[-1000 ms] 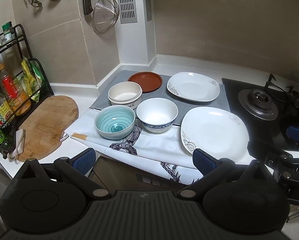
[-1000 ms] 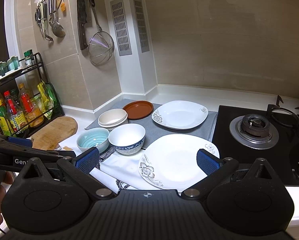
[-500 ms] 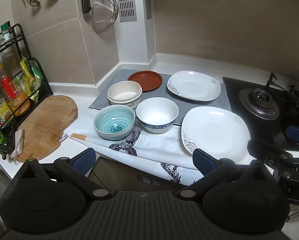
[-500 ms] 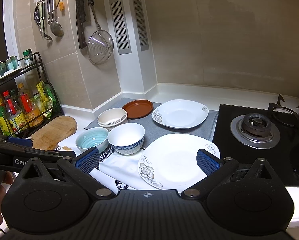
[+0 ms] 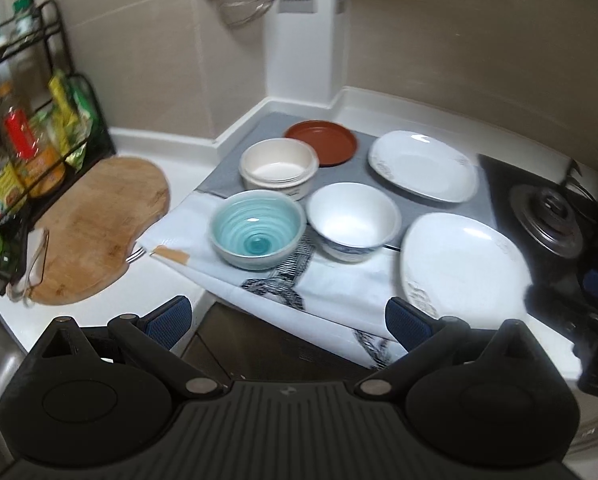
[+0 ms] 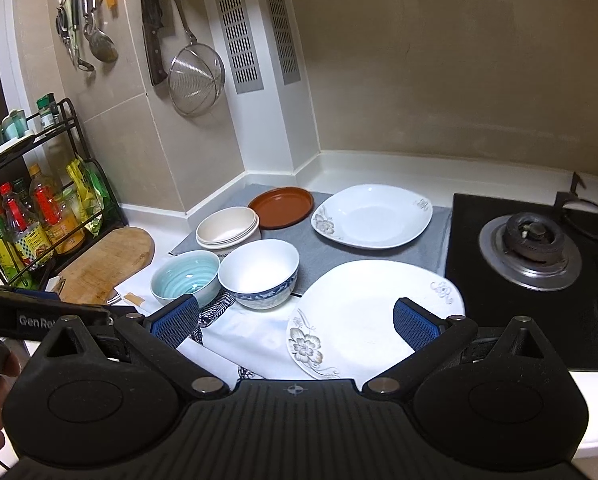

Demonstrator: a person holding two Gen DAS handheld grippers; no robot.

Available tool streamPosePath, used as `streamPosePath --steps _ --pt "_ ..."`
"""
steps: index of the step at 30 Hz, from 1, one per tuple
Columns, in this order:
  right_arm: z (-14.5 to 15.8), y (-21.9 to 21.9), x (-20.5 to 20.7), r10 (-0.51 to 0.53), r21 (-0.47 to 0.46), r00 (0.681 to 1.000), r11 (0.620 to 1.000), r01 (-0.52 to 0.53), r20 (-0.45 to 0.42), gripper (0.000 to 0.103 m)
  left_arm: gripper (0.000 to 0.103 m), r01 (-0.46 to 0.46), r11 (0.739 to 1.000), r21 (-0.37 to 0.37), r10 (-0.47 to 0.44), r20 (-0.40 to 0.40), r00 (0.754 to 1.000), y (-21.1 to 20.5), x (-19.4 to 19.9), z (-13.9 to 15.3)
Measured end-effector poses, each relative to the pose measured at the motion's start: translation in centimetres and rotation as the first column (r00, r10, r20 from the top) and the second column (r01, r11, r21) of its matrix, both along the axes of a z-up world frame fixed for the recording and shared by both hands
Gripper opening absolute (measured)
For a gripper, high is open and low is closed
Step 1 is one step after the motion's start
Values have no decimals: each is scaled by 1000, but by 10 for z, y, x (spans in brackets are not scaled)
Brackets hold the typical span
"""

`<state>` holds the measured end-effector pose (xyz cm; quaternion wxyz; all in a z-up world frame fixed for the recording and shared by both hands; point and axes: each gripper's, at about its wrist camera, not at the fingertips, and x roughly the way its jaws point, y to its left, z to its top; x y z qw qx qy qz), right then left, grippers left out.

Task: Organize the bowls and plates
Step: 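Move both grippers toward the white square plate lying on the cloth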

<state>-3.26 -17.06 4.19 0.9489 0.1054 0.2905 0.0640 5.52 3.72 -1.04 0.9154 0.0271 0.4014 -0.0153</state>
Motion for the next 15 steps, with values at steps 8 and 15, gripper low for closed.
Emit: streamPosePath --steps 8,15 --pt "-21 6 45 -65 -25 994 998 64 -82 103 103 89 995 -34 -92 -72 993 14 56 -21" --pt "-43 -18 68 -243 -35 958 970 241 -154 103 103 343 931 -128 -358 -129 925 -14 107 -53"
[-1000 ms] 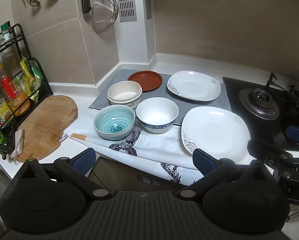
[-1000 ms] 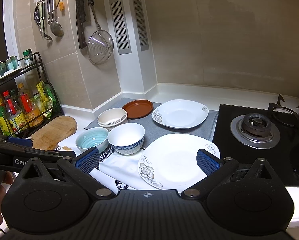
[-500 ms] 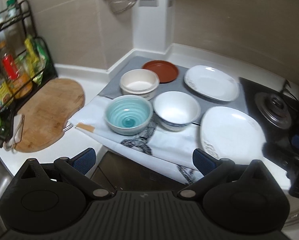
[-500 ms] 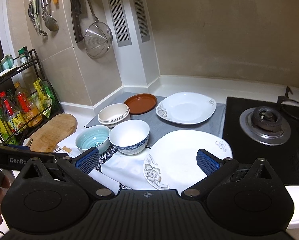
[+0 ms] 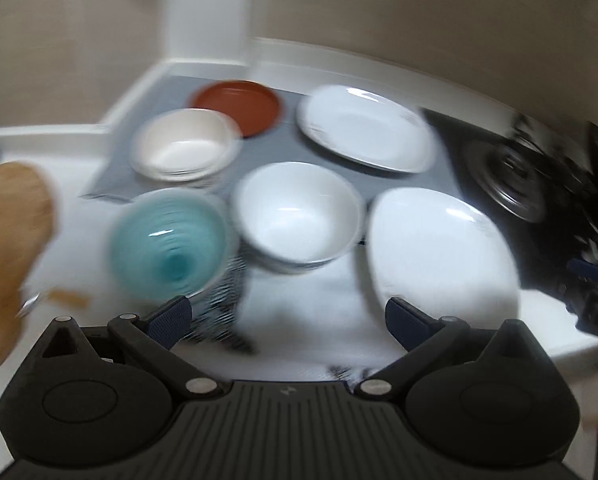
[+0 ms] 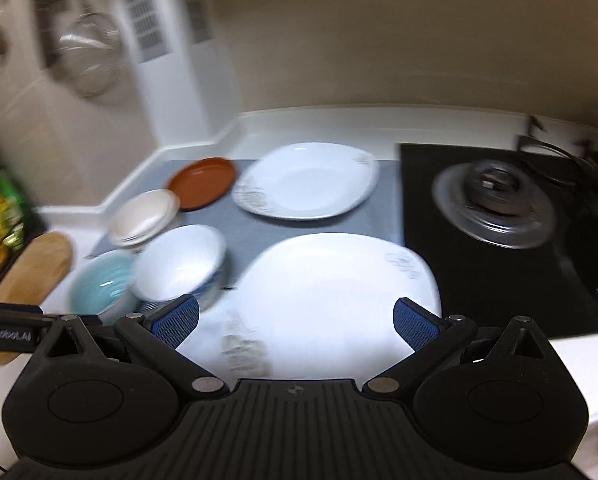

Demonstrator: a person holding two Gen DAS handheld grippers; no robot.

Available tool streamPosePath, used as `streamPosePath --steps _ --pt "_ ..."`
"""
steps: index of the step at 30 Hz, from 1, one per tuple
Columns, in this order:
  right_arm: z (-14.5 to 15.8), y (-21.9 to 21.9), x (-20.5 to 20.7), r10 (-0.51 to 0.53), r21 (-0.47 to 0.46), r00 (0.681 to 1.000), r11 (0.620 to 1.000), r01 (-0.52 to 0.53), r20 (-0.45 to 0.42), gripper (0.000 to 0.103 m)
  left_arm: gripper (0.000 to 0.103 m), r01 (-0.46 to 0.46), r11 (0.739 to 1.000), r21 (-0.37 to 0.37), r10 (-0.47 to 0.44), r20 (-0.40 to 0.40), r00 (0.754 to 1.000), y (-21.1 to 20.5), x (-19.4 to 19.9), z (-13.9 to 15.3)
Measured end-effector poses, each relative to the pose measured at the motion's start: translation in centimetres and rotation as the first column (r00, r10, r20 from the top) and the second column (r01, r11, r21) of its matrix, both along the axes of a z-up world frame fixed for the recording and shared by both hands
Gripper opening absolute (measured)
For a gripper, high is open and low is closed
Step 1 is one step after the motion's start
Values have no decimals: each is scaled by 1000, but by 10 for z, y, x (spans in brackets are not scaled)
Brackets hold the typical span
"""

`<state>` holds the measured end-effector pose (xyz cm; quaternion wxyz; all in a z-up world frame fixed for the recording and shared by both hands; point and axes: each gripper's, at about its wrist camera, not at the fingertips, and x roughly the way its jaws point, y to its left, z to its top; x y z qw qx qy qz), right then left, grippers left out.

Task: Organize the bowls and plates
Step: 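Move both grippers toward the white square plate lying on the cloth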

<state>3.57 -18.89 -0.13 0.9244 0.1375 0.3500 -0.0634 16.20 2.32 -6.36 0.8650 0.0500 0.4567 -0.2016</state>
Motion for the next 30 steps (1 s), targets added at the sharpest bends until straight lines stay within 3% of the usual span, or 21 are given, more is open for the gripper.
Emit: streamPosePath --steps 3,5,10,13,16,19,25,30 --pt "-4 -14 -2 -89 -16 996 996 89 -6 103 103 140 990 -32 -141 -27 990 -21 14 -12" --pt "1 -20 -11 -154 -35 988 987 154 21 103 103 243 969 -51 -245 -33 969 -37 19 -21" --pt "21 -24 -49 -261 -166 939 939 300 224 103 103 378 922 -81 -383 -70 921 -70 26 -42" --pt "7 -41 -44 -324 -135 934 929 344 151 103 103 377 921 -95 -386 -120 915 -80 35 -55" --pt "-25 -68 -30 -320 10 947 947 320 37 103 103 327 938 -116 -344 -186 920 -84 48 -69" --pt "-47 -86 -14 -324 109 945 939 326 -36 103 103 309 945 -109 -326 -233 916 -89 57 -78" --pt "-70 -96 9 -252 122 963 957 262 -93 103 103 319 946 -61 -325 -206 923 -106 60 -84" --pt "-85 -106 29 -212 145 968 962 231 -133 103 103 317 944 -90 -329 -195 924 -113 62 -80"
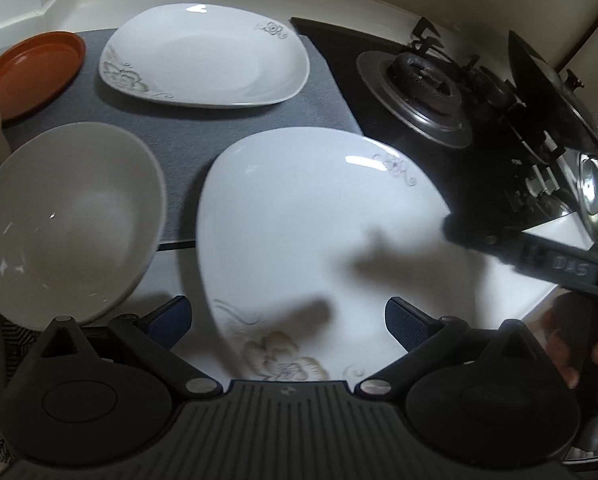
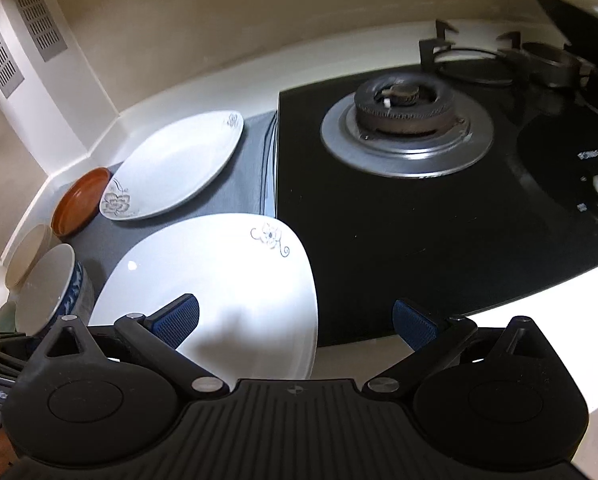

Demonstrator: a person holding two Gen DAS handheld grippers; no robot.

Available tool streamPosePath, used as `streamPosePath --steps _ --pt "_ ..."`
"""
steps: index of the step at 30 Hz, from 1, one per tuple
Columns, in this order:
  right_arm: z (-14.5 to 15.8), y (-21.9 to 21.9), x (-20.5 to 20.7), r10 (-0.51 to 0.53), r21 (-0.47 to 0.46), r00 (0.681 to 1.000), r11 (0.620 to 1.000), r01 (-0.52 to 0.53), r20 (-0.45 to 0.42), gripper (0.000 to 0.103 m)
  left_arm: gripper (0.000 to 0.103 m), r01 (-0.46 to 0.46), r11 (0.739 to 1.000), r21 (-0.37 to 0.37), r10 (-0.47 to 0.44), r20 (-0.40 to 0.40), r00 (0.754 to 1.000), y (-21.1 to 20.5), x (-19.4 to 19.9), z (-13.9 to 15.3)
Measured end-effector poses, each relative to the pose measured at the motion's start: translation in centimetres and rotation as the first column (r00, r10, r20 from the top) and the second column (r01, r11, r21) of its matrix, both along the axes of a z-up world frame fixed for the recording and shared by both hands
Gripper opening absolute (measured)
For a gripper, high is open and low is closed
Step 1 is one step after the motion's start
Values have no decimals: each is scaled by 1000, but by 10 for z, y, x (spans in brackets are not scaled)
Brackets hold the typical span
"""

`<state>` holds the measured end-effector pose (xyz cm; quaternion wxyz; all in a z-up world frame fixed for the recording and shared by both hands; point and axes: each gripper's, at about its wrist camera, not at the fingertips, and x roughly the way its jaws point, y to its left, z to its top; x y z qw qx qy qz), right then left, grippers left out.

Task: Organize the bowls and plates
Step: 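Move both grippers toward the white square plate lying on the cloth, then close the left gripper on the plate rim while the right gripper grips it too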

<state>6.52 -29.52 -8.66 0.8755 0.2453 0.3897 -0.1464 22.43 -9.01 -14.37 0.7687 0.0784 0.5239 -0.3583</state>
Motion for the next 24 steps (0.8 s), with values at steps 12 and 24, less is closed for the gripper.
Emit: streamPosePath --steps 12,24 --pt "-8 -9 10 29 24 999 999 -28 -27 103 103 -30 999 -39 29 -24 999 -3 2 0" --pt "-13 -4 14 74 58 997 996 -72 -25 95 103 -42 999 -30 41 -24 999 -6 6 -2"
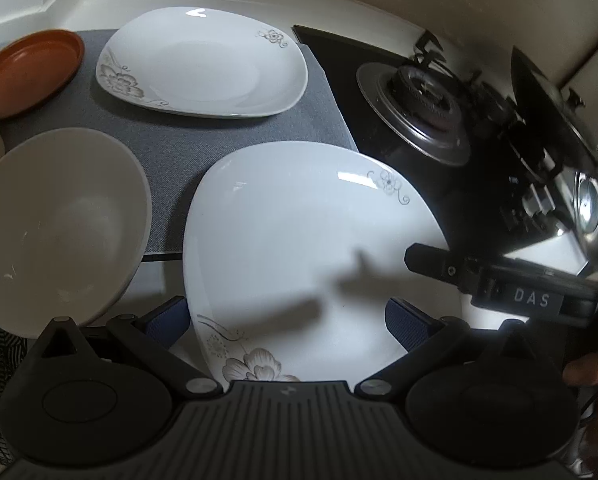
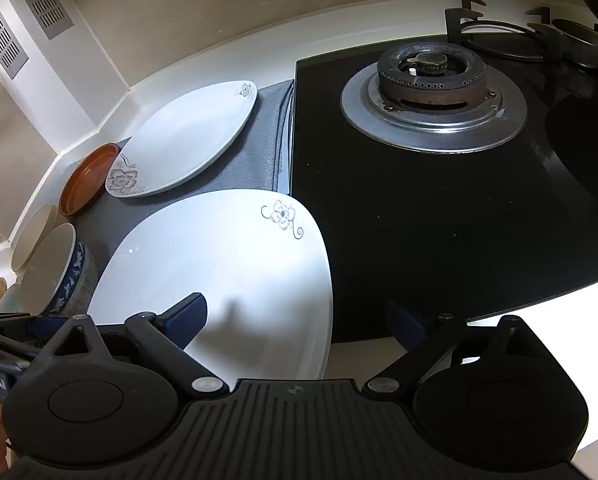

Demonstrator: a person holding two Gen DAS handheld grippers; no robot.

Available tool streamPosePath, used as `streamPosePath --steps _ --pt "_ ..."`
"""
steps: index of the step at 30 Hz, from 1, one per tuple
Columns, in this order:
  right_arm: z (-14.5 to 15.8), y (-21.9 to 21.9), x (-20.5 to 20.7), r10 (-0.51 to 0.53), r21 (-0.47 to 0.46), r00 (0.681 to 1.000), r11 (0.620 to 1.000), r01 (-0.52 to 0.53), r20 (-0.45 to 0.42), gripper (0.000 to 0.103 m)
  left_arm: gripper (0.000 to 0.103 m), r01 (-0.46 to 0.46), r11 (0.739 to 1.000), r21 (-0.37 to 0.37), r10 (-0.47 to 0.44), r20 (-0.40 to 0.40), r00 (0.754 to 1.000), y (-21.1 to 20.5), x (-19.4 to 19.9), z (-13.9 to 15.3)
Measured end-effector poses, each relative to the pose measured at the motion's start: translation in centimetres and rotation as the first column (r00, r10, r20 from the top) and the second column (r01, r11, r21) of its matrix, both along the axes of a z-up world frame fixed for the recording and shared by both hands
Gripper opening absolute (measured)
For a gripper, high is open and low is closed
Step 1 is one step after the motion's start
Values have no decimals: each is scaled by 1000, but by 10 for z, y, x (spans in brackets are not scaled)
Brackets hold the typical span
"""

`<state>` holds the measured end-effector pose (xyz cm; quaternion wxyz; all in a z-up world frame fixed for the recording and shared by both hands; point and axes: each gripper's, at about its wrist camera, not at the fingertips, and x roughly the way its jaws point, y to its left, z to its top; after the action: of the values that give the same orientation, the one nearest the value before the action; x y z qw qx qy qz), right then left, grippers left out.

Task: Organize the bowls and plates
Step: 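Close the left gripper on the plate rim while the right gripper grips it too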

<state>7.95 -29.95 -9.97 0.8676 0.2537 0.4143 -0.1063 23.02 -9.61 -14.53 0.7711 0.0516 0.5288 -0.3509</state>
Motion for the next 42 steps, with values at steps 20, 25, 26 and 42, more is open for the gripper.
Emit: streamPosePath --steps 20,25,26,42 --pt "-5 -1 5 27 8 1000 1000 -27 -10 95 102 -137 976 -169 97 -225 970 19 23 -15" --pt "-4 0 7 48 -3 999 999 -48 0 75 82 -170 980 -105 149 -182 972 19 23 -12" --pt "-4 -1 6 51 -1 999 999 -51 8 49 78 -187 978 -97 168 -179 969 22 24 -13" --pt "7 -32 -10 -54 54 998 997 52 42 14 24 -159 982 -105 153 -64 986 19 25 4"
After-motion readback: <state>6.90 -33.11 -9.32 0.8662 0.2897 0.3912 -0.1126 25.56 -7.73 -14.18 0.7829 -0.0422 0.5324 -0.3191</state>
